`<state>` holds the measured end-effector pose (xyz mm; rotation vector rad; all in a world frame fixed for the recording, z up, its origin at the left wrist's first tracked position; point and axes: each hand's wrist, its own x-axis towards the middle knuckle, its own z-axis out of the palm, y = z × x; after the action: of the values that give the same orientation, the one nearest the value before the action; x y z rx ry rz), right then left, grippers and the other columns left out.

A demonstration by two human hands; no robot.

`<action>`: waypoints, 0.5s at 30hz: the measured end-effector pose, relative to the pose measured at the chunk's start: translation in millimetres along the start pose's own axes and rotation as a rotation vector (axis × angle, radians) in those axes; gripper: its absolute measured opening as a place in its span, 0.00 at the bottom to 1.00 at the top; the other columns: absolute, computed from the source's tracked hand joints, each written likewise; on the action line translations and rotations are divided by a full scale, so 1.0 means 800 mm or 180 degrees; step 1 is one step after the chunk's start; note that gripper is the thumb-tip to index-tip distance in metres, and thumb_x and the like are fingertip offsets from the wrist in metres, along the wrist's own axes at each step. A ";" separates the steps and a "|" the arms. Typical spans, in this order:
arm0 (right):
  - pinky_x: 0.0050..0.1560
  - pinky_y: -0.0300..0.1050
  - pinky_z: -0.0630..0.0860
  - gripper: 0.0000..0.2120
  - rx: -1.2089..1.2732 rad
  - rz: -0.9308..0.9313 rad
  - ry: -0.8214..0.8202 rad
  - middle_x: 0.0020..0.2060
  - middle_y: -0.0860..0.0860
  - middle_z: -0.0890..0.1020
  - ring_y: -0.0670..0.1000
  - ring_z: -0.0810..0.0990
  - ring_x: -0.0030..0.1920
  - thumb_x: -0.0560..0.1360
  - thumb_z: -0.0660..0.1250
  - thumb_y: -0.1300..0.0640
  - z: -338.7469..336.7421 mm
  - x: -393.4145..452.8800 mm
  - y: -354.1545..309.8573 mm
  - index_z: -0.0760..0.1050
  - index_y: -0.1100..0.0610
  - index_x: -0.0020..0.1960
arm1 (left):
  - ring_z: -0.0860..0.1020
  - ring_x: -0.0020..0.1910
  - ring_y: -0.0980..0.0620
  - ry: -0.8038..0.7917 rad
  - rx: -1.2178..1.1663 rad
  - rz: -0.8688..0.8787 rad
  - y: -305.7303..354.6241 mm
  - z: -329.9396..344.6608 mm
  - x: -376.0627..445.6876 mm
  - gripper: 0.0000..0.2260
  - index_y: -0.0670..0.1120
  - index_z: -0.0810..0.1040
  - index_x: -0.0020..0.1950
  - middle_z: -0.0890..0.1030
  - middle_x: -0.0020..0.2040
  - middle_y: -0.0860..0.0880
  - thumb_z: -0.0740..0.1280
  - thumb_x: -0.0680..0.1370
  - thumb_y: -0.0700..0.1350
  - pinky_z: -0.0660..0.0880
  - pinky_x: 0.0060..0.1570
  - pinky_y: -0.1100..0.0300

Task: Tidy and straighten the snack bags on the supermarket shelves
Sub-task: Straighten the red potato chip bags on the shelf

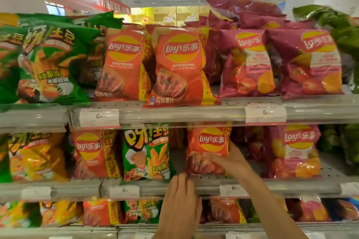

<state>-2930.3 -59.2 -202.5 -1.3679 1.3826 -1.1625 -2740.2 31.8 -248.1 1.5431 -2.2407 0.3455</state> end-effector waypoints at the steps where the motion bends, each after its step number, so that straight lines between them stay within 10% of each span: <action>1: 0.52 0.33 0.76 0.37 -0.0018 0.0036 -0.0089 0.53 0.41 0.85 0.36 0.82 0.52 0.58 0.85 0.48 -0.004 0.002 -0.001 0.74 0.44 0.64 | 0.81 0.48 0.46 -0.0001 0.0007 -0.0013 0.002 0.000 -0.001 0.20 0.46 0.80 0.51 0.80 0.51 0.46 0.77 0.65 0.56 0.82 0.45 0.56; 15: 0.70 0.51 0.72 0.56 -0.0210 0.0024 -0.0039 0.55 0.39 0.80 0.47 0.79 0.62 0.47 0.82 0.29 -0.003 0.013 -0.003 0.64 0.43 0.69 | 0.81 0.49 0.44 0.0224 0.0237 0.0008 0.008 0.013 0.000 0.30 0.43 0.79 0.63 0.80 0.52 0.46 0.75 0.67 0.58 0.82 0.48 0.53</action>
<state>-2932.4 -69.4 -199.6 -1.4124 1.4274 -1.1107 -2748.1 30.1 -257.1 1.5406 -2.1987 0.4815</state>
